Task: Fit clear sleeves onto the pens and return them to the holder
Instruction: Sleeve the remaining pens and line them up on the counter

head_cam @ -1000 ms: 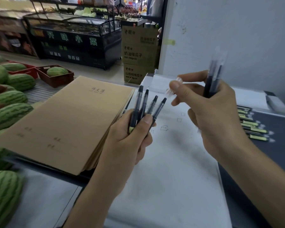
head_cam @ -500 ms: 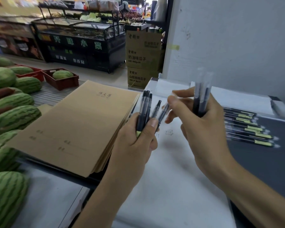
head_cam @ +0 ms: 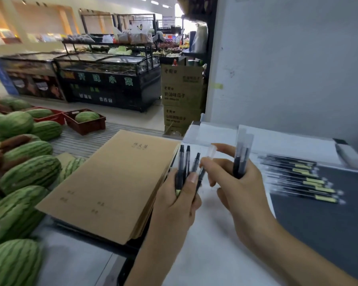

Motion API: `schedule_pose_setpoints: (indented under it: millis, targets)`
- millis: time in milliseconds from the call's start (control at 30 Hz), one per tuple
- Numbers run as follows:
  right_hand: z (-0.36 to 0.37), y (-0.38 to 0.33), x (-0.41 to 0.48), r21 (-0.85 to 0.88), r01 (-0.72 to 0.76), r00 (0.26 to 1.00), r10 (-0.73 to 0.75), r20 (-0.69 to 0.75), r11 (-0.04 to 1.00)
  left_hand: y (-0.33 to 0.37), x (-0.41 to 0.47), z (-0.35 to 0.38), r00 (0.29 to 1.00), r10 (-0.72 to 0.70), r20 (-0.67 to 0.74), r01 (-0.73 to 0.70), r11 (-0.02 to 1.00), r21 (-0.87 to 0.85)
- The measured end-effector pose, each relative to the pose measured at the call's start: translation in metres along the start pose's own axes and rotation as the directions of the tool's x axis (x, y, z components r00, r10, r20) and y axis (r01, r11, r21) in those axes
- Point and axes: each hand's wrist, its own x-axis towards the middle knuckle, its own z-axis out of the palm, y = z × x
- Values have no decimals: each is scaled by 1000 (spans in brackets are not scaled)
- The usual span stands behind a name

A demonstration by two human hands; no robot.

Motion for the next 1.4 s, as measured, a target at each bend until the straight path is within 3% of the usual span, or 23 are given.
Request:
schedule_pose_setpoints:
  millis: [133, 267, 467, 733, 933, 1067, 1200, 1400]
  targets:
    - [-3, 1, 3, -76, -54, 997, 57, 45, 996, -1, -2, 0, 1000, -5, 3, 5, 1000, 0]
    - [-4, 4, 5, -206, 16, 999, -22, -24, 978, -3, -1, -1, 1000, -2, 17, 2, 1000, 28]
    - [-19, -9, 26, -82, 55, 982, -69, -178, 995, -3, 2, -3, 998, 30, -58, -35, 996, -85]
    - [-15, -10, 24, 113, 178, 984, -180, 10, 978, -3, 2, -7, 991, 62, -117, -81, 983, -167]
    - [0, 8, 14, -60, 43, 999, -44, -16, 997, -2, 3, -7, 985, 47, -168, -82, 974, -210]
    - [2, 2, 18, 1, 87, 996, -87, -22, 996, -2, 5, -8, 986, 28, -166, -72, 963, -261]
    - [2, 12, 23, -106, -26, 999, 21, -44, 994, -4, 5, -9, 987, 24, -160, -69, 956, -285]
    - [-5, 15, 30, -170, 37, 999, -39, -10, 985, -6, 9, -10, 984, 17, -177, -75, 943, -325]
